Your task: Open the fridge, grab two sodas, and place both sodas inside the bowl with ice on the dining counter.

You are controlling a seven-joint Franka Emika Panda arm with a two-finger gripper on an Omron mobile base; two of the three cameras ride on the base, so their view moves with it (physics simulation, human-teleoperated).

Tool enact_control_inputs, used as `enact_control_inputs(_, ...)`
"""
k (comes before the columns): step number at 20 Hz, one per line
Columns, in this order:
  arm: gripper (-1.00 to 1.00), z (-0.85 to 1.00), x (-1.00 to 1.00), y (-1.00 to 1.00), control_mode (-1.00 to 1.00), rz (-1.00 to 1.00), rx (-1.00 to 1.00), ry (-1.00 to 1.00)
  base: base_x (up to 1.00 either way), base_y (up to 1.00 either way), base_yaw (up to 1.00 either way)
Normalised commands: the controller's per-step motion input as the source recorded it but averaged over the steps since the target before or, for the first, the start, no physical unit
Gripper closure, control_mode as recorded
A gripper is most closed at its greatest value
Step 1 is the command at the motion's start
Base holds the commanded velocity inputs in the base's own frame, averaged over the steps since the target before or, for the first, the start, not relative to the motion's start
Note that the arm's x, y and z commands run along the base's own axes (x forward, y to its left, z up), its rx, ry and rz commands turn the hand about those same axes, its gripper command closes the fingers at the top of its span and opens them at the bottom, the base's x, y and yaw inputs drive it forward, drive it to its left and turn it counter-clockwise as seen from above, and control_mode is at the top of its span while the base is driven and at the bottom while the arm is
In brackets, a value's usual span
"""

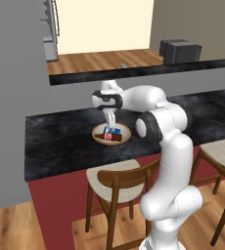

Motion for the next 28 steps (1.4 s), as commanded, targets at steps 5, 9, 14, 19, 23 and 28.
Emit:
enact_control_inputs(5, -1.0, 0.25, -0.49, -0.12, -1.0, -0.07, 0.01, 0.0, 0.0, 0.0, 0.0)
enact_control_inputs(9, -1.0, 0.13, -0.67, -0.14, -1.0, -0.2, 0.01, 0.0, 0.0, 0.0, 0.0)
enact_control_inputs(14, -1.0, 0.13, -0.75, -0.12, -1.0, -0.23, 0.02, 0.0, 0.0, 0.0, 0.0)
enact_control_inputs(19, -1.0, 0.12, -0.82, -0.17, -1.0, -0.22, 0.02, 0.0, 0.0, 0.0, 0.0)
enact_control_inputs(23, -1.0, 0.26, -0.75, -0.2, -1.0, -0.2, 0.02, 0.0, 0.0, 0.0, 0.0)
enact_control_inputs(28, -1.0, 0.53, -0.64, -0.13, -1.0, -0.15, 0.01, 0.0, 0.0, 0.0, 0.0)
